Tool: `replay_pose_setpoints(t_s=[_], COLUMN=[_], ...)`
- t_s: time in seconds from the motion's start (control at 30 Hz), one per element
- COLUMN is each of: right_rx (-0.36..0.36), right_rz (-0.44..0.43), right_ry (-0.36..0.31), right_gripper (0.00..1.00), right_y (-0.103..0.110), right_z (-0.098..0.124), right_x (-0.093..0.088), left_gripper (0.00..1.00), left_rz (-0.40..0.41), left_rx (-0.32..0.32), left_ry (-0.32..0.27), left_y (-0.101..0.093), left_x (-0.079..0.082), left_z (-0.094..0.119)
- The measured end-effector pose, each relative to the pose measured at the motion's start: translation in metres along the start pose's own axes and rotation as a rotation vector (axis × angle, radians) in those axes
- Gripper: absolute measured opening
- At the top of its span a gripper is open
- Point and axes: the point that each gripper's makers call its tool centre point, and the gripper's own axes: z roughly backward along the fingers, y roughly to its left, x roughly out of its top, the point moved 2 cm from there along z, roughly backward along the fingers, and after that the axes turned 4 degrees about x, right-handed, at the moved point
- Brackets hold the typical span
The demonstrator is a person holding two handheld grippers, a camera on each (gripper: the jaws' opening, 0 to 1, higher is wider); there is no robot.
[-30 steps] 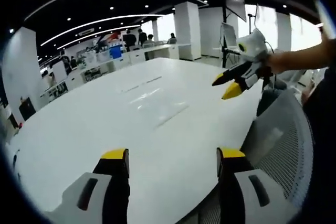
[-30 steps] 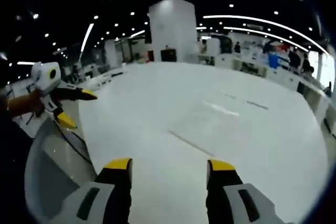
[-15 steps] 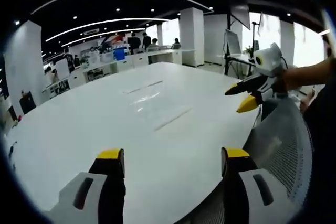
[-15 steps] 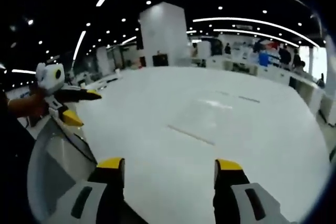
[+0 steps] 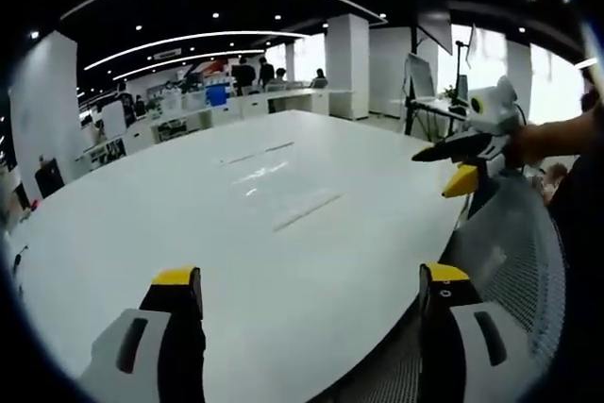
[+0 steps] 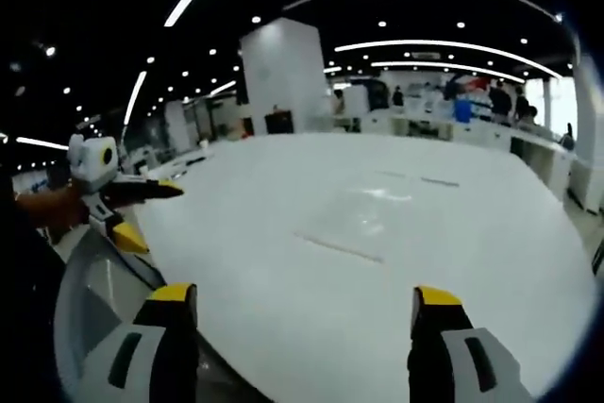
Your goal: Open the resealable bag by pulling the two sides of the seal apart until the entire bag opening is separated and visibly accessible.
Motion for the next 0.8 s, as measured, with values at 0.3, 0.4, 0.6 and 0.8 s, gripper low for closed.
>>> replay_pose_setpoints(t_s=[0.3, 0.4, 0.6, 0.8], right_rx=[-0.025, -0.029, -0.041, -0.034], right_rz=[-0.016, -0.026, -0.011, -0.024], right_ry=[0.005, 0.004, 0.002, 0.008], right_gripper=[0.93, 0.93, 0.92, 0.92], right_y=[-0.0009, -0.0019, -0.0031, -0.0029], right_z=[0.0025, 0.0030, 0.0038, 0.0031], right_x=[-0.0044, -0.0050, -0.0045, -0.0062], left_gripper=[0.94, 0.93, 0.94, 0.93], left_rz=[0.012, 0.010, 0.020, 0.025], left_rx=[-0.024, -0.029, -0.044, -0.044], left_ry=[0.010, 0.013, 0.005, 0.007], left_y=[-0.0040, -0.0048, -0.0070, -0.0072], left_x=[-0.0041, -0.0049, -0.0036, -0.0044], left_z=[-0.0025, -0.0036, -0.0039, -0.0041])
